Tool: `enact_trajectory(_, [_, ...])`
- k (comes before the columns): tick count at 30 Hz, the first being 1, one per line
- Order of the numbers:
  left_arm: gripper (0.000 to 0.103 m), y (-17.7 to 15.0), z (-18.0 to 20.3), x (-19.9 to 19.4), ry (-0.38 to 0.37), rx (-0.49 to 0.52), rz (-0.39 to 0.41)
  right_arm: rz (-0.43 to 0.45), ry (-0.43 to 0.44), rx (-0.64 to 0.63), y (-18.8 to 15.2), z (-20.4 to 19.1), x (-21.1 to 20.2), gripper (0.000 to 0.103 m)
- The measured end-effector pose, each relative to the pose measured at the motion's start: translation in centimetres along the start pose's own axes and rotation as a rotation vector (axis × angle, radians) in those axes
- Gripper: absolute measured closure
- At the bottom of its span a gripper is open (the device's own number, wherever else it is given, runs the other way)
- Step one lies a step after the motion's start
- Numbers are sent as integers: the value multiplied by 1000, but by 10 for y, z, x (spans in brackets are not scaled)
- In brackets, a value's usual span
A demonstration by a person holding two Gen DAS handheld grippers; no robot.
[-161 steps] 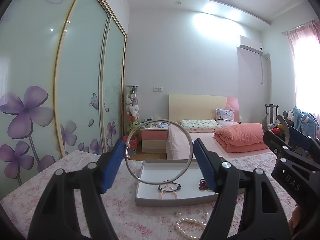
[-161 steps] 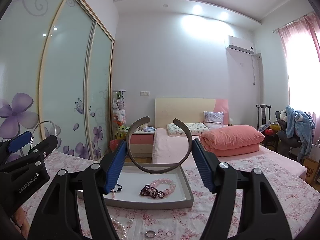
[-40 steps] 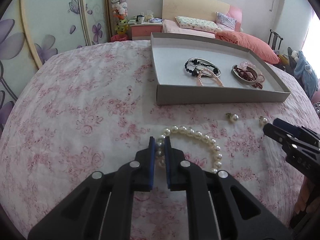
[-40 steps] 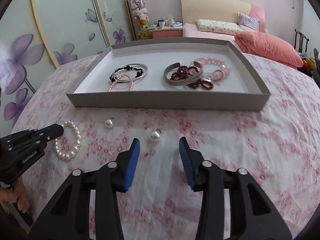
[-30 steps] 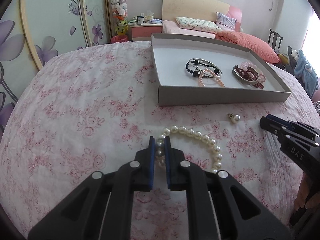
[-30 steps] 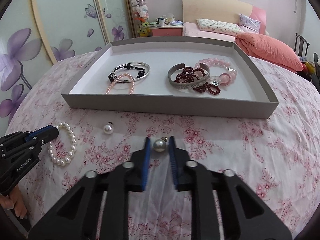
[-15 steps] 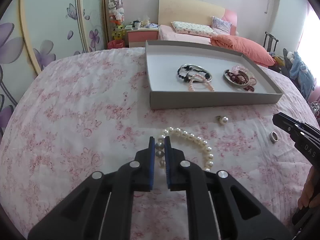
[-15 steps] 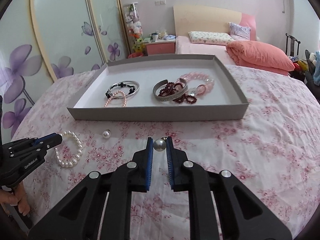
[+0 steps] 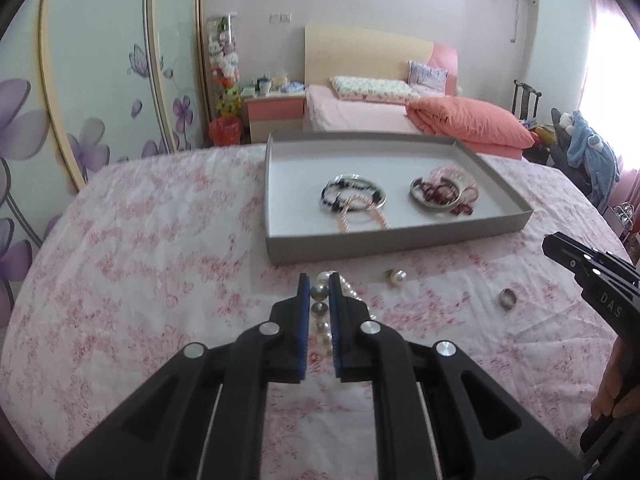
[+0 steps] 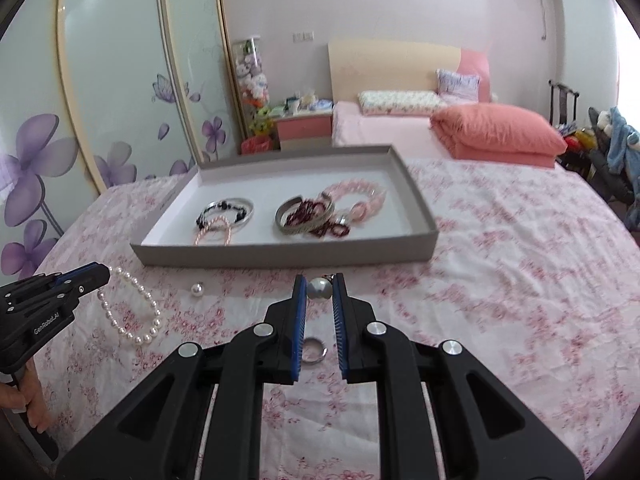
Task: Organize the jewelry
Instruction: 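Grasp the pearl bracelet with the left gripper while the right grasps a pearl earring, then carry the pearl bracelet and earring into the gray tray and open both grippers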
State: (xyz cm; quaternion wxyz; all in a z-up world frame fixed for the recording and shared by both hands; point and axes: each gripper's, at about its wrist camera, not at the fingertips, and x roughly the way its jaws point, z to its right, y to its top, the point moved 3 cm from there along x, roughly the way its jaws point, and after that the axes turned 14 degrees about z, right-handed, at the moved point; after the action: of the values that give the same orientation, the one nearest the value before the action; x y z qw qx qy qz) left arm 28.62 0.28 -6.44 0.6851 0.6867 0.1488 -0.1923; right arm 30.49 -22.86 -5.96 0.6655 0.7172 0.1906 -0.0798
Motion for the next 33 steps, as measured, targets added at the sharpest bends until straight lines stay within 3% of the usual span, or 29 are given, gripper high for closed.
enact_trajectory(14, [93,36,33,-51,24,70,252,218,-27,-93,34,-14,-41,89])
enact_trajectory(33, [93,57,50,-99,63,78,456,452,-32,-122,62,-27,-87,89])
